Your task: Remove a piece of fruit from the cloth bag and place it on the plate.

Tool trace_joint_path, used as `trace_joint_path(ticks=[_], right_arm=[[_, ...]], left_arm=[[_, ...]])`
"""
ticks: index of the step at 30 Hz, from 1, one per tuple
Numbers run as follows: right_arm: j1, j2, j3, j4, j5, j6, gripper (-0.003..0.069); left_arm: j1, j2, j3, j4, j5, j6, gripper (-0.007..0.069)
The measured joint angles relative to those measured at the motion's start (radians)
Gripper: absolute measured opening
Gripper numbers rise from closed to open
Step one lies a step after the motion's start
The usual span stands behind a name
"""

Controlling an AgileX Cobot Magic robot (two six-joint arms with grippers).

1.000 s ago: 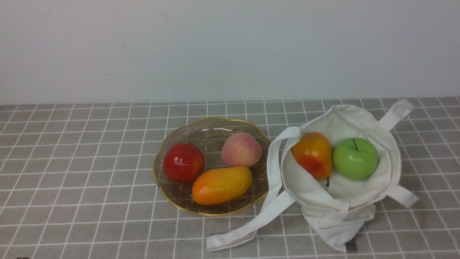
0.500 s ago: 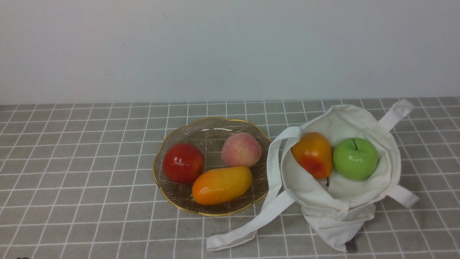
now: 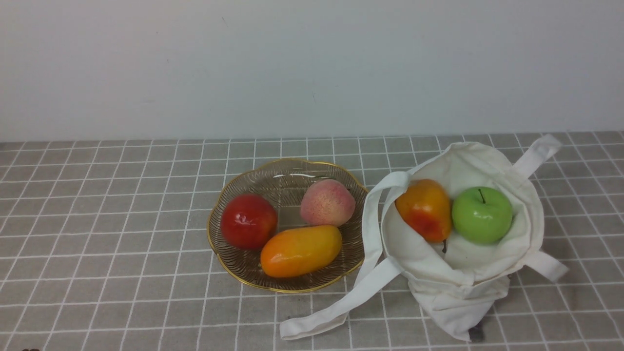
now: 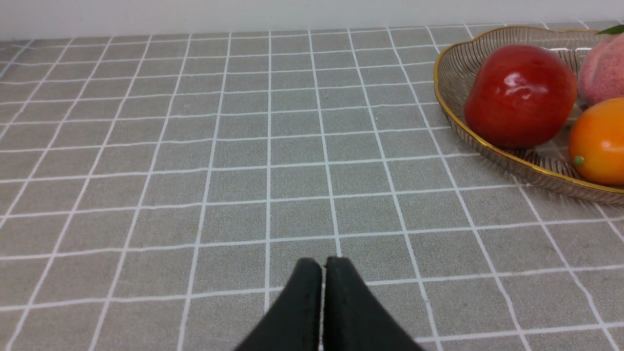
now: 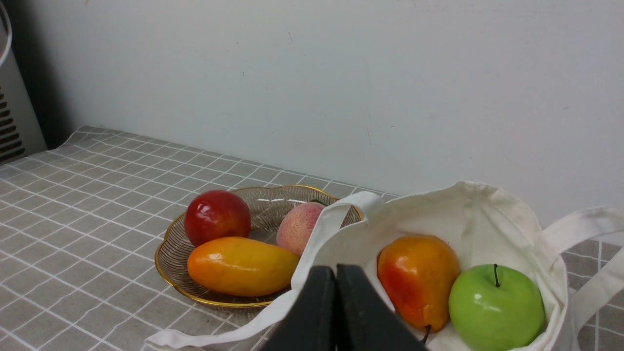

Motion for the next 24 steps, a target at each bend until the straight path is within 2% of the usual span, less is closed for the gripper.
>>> trace_joint_path(ticks=[20, 24], right_arm=[[0.0, -0.027, 0.092, 0.0, 0.0, -0.008, -0.0015], [-0.056, -0.062, 0.092, 0.0, 0.002, -0.008, -0.0015]], left_arm=[[0.0, 0.0, 0.0, 0.0, 0.0, 0.0, -0.0008], [0.0, 0.0, 0.0, 0.0, 0.0, 0.0, -0.0008]])
